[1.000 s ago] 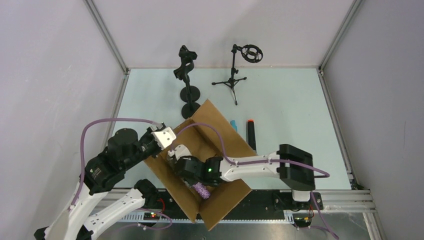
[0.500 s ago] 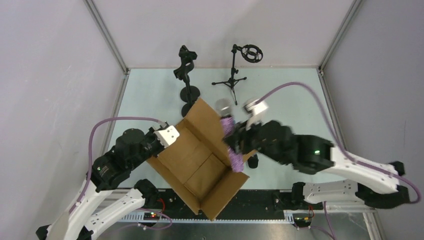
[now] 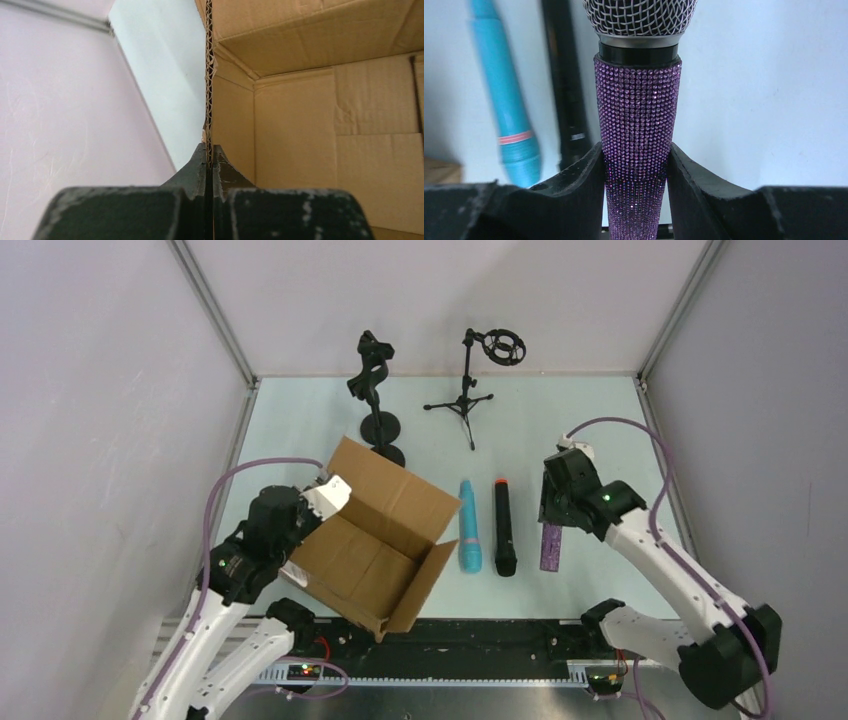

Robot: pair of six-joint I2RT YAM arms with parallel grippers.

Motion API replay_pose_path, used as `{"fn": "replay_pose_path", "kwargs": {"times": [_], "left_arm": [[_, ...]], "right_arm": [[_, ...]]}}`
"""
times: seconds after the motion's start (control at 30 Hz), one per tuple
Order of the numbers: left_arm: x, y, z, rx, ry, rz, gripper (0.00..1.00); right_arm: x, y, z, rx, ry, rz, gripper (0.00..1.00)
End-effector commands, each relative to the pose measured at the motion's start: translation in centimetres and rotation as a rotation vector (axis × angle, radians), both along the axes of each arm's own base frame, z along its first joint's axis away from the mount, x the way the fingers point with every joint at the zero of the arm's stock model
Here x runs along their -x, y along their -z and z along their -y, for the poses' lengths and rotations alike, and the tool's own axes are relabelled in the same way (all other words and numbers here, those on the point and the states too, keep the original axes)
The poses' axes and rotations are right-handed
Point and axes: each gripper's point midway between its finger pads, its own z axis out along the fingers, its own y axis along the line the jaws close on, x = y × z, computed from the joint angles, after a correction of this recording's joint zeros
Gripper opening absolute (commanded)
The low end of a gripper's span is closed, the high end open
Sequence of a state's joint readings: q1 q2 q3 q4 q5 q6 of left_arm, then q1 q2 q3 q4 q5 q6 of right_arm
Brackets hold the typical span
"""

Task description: Attach the microphones to the stand

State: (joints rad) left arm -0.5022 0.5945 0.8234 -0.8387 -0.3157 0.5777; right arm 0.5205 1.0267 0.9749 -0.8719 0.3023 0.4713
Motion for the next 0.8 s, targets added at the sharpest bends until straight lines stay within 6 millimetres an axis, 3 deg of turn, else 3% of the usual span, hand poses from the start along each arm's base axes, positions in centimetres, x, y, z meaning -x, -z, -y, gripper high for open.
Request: {"fn": "replay_pose_path", "kwargs": {"times": [0.0,0.1,0.2,0.23,0.33,0.47,0.6,0.77], "left_arm": [[-2.2,-1.3,-3.4,-0.065,-0.132,0.070,0.00],[-3.1,-0.9,-5.4,-0.108,-0.160,0.079,0.00],[-4.3,-0.9,-8.5,-0.144,-0.245,0.094,0.00],[-5.0,-0.9,-8.6,-0.134,-0.237,0.093,0.00],[-5.7,-1.0,-11.7,-0.123,-0.332,0.088,0.00],[-7.1,-1.0,-13.8,-0.112,-0.392,0.088,0.00],[-8.1,-0.8,-16.1,-0.111,-0.478,0.102,0.00],[-9.5,-1.6,-18.4,-0.052,-0.609,0.128,0.00]], "right_arm": [[-2.5,2.0,-0.2,-0.014,-0.022,-0.002,0.02],[-3.6,4.3,-0.1,0.019,-0.024,-0.046,0.05],[-5.1,5.8,-0.2,0.024,-0.016,-0.064,0.10],[-5.4,6.8,-0.2,0.032,-0.015,-0.089,0.11],[-5.9,8.6,-0.4,0.046,-0.016,-0.131,0.13],[-5.8,11.2,-0.2,0.085,-0.005,-0.203,0.20],[-5.6,12.1,-0.3,0.079,0.019,-0.229,0.36],[-5.6,11.4,-0.7,0.059,0.029,-0.205,0.54]]}}
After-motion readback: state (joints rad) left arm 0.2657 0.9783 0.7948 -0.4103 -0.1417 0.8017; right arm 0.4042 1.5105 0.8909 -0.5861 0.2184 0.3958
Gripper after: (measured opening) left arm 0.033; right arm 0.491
